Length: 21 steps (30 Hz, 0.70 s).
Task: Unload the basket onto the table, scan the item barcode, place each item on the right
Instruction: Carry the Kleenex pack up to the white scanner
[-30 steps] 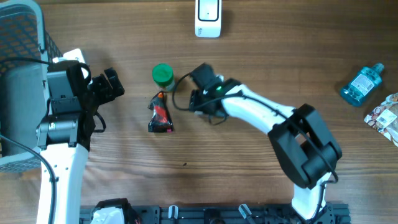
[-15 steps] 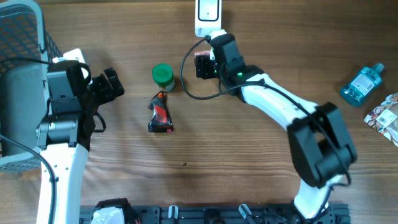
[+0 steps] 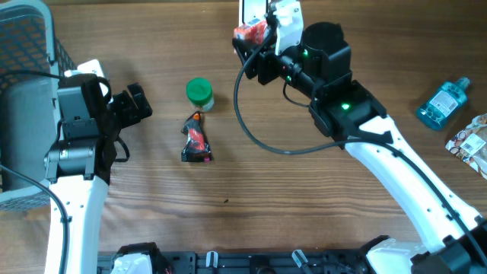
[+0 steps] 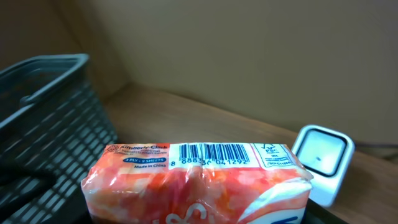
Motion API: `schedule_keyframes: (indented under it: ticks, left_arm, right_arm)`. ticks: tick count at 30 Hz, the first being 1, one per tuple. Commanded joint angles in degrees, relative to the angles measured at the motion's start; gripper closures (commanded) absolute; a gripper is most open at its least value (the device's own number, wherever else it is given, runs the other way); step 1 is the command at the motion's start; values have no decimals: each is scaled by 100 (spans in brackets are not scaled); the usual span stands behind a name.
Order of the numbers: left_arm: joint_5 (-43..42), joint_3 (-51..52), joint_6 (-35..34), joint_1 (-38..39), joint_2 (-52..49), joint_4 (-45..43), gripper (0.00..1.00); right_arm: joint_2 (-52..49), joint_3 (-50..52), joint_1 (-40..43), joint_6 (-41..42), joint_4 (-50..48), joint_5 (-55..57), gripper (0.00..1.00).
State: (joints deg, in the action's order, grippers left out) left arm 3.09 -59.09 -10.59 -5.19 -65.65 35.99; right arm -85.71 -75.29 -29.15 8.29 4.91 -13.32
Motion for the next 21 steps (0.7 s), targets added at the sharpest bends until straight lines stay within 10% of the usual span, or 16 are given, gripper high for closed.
schedule_keyframes:
  ticks: [1,11,21]
  left_arm:
    - [-50,-37,-33,22,0,-20,0]
    - [-50,-37,-33,22,0,-20,0]
    - [-50,-37,-33,22,0,-20,0]
  right_arm:
    - [323,-101,-11,-828,317,-1071,28]
    - [848,-101,74,-2693,1139,-3816,28]
    - [828,-101,920,-2756,1158,-5272,30]
